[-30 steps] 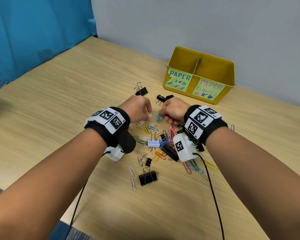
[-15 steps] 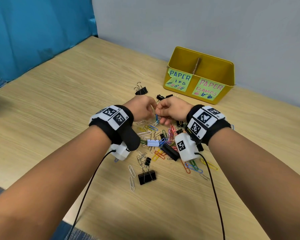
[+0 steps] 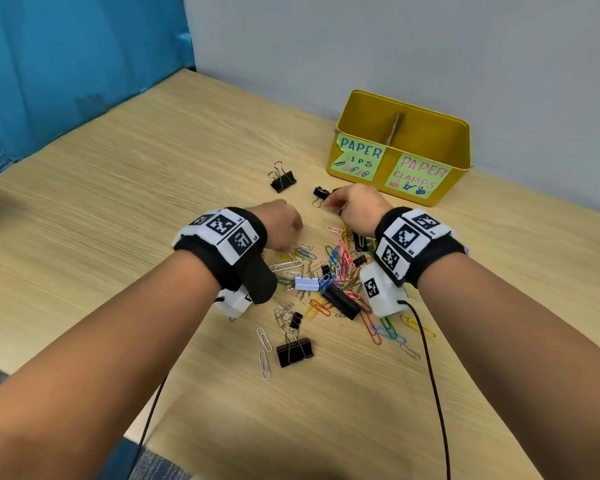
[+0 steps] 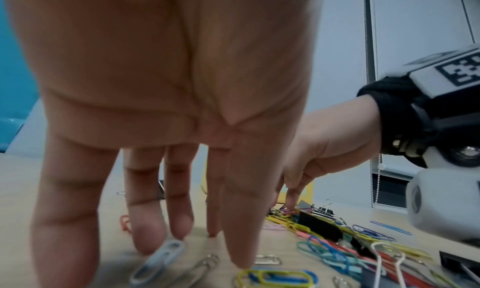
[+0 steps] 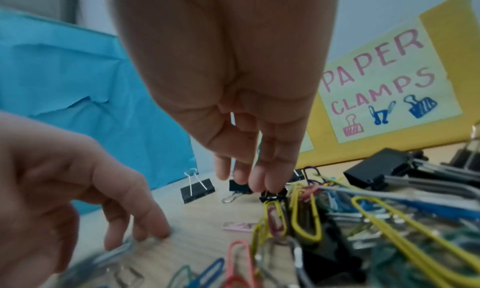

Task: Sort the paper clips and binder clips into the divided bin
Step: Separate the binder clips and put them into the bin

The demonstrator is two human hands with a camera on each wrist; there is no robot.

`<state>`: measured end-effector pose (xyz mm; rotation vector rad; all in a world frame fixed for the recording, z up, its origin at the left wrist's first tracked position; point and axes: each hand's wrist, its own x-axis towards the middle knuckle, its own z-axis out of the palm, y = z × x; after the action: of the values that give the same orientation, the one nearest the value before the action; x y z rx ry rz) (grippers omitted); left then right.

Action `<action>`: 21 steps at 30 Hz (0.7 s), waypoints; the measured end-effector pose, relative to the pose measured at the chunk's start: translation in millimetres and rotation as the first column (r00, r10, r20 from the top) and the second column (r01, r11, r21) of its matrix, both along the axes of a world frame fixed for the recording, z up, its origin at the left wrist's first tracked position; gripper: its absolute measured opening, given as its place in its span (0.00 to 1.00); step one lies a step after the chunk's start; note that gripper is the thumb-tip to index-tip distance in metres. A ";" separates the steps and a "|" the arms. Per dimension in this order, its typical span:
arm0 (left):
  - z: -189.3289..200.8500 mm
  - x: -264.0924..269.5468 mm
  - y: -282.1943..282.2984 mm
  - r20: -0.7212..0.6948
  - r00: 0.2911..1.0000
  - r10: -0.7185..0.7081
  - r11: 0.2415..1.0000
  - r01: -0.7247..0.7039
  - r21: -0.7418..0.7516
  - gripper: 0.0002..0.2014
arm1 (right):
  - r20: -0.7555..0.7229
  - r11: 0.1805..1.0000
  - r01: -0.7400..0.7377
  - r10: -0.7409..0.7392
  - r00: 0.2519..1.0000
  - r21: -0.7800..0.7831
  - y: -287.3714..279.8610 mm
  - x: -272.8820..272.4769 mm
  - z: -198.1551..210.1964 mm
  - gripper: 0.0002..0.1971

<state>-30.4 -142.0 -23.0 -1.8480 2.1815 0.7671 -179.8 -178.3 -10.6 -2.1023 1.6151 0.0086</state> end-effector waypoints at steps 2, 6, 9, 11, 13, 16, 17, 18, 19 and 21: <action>0.1 -1.0 1.5 -0.029 0.999 -0.016 0.999 0.017 0.035 0.26 | -0.169 0.991 -0.119 0.129 0.977 0.066 5.0 3.4 -0.8 0.26; 4.2 6.3 4.4 -0.108 0.994 0.008 0.998 -0.002 0.057 0.23 | -0.098 0.969 -0.187 0.204 0.974 0.164 12.0 2.1 7.6 0.21; 8.1 17.4 7.6 -0.069 0.997 0.029 1.000 -0.028 0.004 0.25 | -0.009 0.991 -0.070 0.071 0.997 0.110 5.0 -8.0 15.6 0.18; 9.4 23.7 11.4 -0.025 0.999 0.029 1.000 -0.029 0.011 0.27 | -0.054 0.990 -0.057 0.064 0.997 0.130 4.3 -13.8 17.5 0.17; 9.3 25.8 16.2 -0.013 1.000 0.012 0.998 -0.011 0.064 0.28 | -0.161 0.978 -0.117 0.145 0.976 0.171 7.4 -13.9 14.8 0.17; 5.7 17.7 22.9 -0.065 0.997 -0.050 0.992 0.057 0.114 0.29 | -0.225 0.953 -0.221 0.266 0.937 0.206 18.0 -4.6 9.4 0.21; 4.3 14.9 25.0 -0.081 0.994 -0.069 0.989 0.079 0.123 0.29 | -0.212 0.948 -0.239 0.283 0.935 0.211 21.1 -1.6 8.8 0.22; 3.3 13.1 26.4 -0.096 0.993 -0.075 0.989 0.086 0.118 0.30 | -0.197 0.947 -0.247 0.287 0.937 0.205 22.9 0.3 8.7 0.22; 3.0 13.2 28.2 -0.108 0.992 -0.063 0.992 0.074 0.098 0.29 | -0.177 0.953 -0.244 0.276 0.945 0.181 25.1 1.1 9.6 0.20; 5.3 15.0 31.3 -0.120 0.992 -0.034 0.999 0.035 0.004 0.25 | -0.150 0.967 -0.226 0.242 0.959 0.113 28.0 0.3 12.7 0.12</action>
<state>-15.4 -110.7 -17.7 -1.8004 2.2740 0.8985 -179.6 -150.3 2.1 -2.2548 1.4122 0.3377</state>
